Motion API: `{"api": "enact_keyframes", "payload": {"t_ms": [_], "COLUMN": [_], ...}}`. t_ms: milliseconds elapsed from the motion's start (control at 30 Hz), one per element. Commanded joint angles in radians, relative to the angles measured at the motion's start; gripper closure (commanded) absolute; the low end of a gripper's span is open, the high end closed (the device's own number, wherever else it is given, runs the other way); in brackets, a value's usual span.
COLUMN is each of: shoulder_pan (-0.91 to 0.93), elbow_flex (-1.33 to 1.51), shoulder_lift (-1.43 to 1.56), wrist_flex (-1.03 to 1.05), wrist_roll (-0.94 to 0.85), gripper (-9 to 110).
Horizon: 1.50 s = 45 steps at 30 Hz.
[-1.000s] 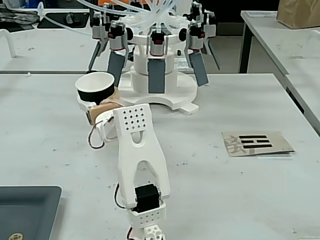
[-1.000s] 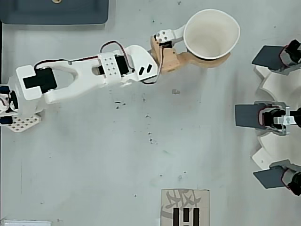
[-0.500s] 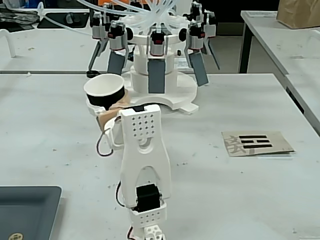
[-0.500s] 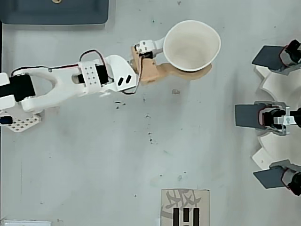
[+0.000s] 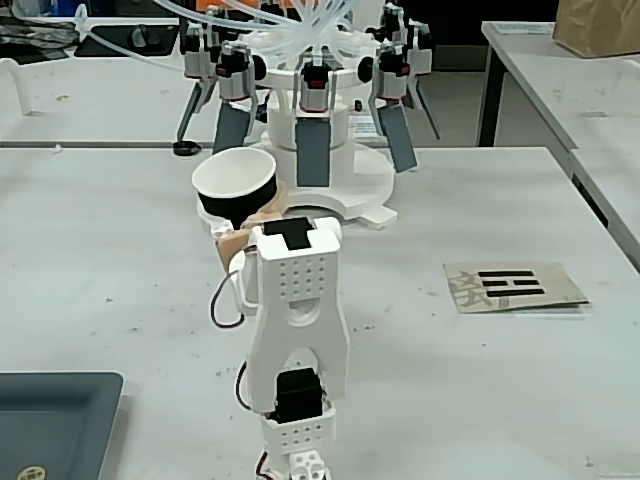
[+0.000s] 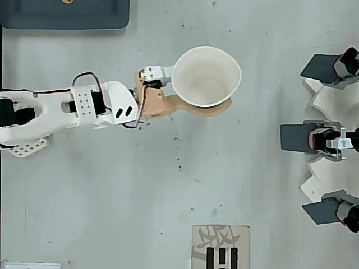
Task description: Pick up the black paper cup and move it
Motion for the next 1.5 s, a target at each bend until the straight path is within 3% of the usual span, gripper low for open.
{"api": "enact_keyframes", "payload": {"t_ms": [0,767,1467], "shoulder_pan": [0.018,0.207,0.25], "elbow_flex": [0.029,0.259,-0.202], "shoulder_lift": [0.087,0.238,-0.032], "wrist_flex": [-0.028,-0.031,0.149], "wrist_roll": [-0.011,-0.028,-0.026], "gripper": [95,95,96]}}
